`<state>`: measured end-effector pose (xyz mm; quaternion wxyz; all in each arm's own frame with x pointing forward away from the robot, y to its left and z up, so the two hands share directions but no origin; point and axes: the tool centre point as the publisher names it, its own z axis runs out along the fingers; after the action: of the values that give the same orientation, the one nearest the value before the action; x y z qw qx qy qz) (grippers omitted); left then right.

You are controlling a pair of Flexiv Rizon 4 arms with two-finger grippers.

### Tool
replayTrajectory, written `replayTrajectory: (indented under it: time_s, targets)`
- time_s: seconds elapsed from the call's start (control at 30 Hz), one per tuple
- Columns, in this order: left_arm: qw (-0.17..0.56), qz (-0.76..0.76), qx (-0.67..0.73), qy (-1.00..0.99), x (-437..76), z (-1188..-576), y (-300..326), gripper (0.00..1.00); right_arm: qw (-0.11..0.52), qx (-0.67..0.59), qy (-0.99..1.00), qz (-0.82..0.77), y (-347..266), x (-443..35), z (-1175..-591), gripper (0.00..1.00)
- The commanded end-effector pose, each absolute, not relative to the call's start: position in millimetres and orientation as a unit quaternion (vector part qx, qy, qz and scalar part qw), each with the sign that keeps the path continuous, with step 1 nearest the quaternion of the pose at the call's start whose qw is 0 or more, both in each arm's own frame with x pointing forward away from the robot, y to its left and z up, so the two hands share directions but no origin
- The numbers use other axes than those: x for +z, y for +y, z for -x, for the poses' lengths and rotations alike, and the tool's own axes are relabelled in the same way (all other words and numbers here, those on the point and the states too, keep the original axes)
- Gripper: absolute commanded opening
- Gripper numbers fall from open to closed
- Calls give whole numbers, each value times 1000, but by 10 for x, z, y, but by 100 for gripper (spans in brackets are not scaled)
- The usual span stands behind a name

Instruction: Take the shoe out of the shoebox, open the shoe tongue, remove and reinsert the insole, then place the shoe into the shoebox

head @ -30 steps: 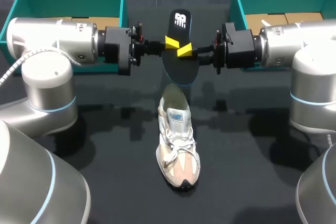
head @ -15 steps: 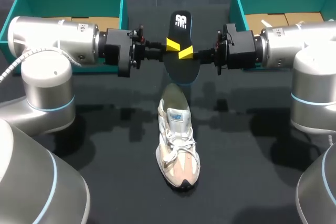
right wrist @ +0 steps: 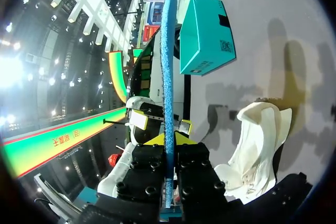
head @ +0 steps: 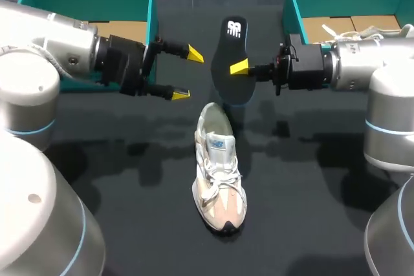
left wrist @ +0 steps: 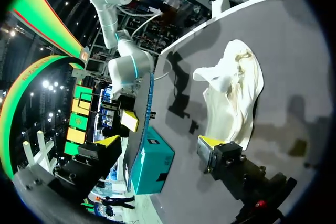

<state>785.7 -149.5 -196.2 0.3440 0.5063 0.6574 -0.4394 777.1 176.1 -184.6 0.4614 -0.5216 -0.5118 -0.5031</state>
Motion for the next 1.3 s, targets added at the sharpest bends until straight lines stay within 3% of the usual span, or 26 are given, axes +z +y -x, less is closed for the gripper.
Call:
replayTrajectory:
  time_s: [0.03,0.23,0.6,0.67,1.0,1.1,1.3]
  targets:
    - [334,-512,-431,663,-1922,-7839,-1466,100,459,-503,-511,524,1764,-1836,-7749,0]
    - [288,-433,-395,757,-2035,-7634,-1542,100,445,-514,-501,535,1676,-1875,-7764,0]
    - [61,-199,-362,909,-2451,-7601,-1076,100,395,-511,-547,533,1676,-1952,-7798,0]
    - [113,-199,-242,943,-2444,-7567,-1090,100,395,-511,-547,533,1676,-1952,-7798,0]
    - [113,-199,-242,943,-2444,-7567,-1090,100,395,-511,-547,533,1676,-1952,-7798,0]
    - [37,-109,-277,954,-2481,-7618,-1132,100,354,-551,-533,536,1690,-2005,-7779,0]
    - [-21,-34,-277,960,-2680,-7621,-1082,100,327,-577,-556,501,1783,-2096,-7778,0]
